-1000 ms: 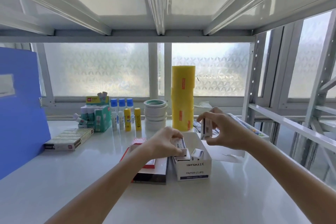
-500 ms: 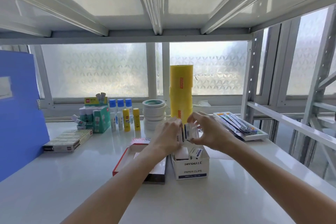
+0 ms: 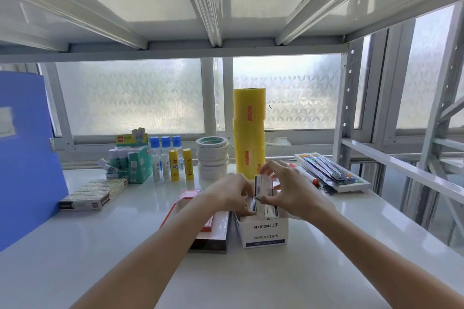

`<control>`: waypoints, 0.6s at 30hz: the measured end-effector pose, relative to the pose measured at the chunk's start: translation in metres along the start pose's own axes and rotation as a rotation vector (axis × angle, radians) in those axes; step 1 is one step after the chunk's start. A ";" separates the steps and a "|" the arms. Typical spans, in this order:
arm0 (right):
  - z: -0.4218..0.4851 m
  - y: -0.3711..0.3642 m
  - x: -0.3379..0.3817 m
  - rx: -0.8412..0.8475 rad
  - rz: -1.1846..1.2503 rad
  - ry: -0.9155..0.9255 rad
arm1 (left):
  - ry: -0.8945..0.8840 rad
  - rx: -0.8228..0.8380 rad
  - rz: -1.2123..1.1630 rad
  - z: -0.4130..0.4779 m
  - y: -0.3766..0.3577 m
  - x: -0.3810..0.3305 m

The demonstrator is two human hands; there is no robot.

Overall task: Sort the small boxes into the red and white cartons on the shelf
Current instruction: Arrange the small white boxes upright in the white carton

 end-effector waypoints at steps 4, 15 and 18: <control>0.010 -0.015 -0.002 0.234 -0.056 -0.008 | 0.064 -0.030 -0.047 -0.002 0.005 0.004; 0.029 -0.037 0.009 0.538 -0.254 0.022 | 0.125 -0.110 0.115 0.001 0.002 -0.002; 0.027 -0.039 0.005 0.470 -0.243 0.032 | 0.073 -0.122 0.168 -0.003 0.003 -0.006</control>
Point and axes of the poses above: each hand's wrist, its own z-axis towards the middle knuckle, its own y-axis out of the back of the hand, x = y × z, the point moved 8 cm from there along z, towards the middle knuckle, and after that the axes turned 13 degrees about -z, right-handed, at the moved point
